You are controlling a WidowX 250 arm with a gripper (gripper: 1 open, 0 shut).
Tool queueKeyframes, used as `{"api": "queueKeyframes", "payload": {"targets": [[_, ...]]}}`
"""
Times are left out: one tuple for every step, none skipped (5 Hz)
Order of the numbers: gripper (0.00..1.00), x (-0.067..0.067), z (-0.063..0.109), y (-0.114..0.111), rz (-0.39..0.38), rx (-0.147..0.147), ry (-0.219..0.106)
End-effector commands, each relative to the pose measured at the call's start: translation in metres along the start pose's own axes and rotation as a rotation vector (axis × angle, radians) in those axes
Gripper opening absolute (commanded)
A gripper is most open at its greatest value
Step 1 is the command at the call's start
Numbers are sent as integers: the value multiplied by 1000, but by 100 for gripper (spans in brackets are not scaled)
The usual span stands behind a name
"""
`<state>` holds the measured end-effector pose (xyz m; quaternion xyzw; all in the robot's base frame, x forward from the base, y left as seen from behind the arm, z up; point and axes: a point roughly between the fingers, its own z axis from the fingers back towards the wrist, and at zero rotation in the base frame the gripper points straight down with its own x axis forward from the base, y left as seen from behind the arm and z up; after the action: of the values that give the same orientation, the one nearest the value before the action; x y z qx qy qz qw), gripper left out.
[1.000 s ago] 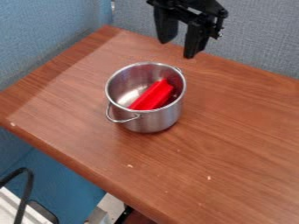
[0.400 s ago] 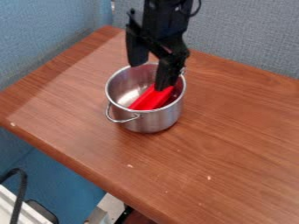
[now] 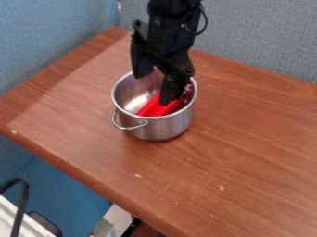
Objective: Move the red object from the metal pot to the table
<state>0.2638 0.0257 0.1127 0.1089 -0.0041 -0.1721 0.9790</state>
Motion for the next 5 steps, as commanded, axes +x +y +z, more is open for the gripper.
{"api": "queueKeyframes", "payload": {"targets": [[100,3,-7,9,16,23,4],[100,5,-22,11,31,25,38],[100,6,-37,11,45,22,71],[0,7,-47,11,64,16,75],[0,8,-48,11,69,20,73]]}}
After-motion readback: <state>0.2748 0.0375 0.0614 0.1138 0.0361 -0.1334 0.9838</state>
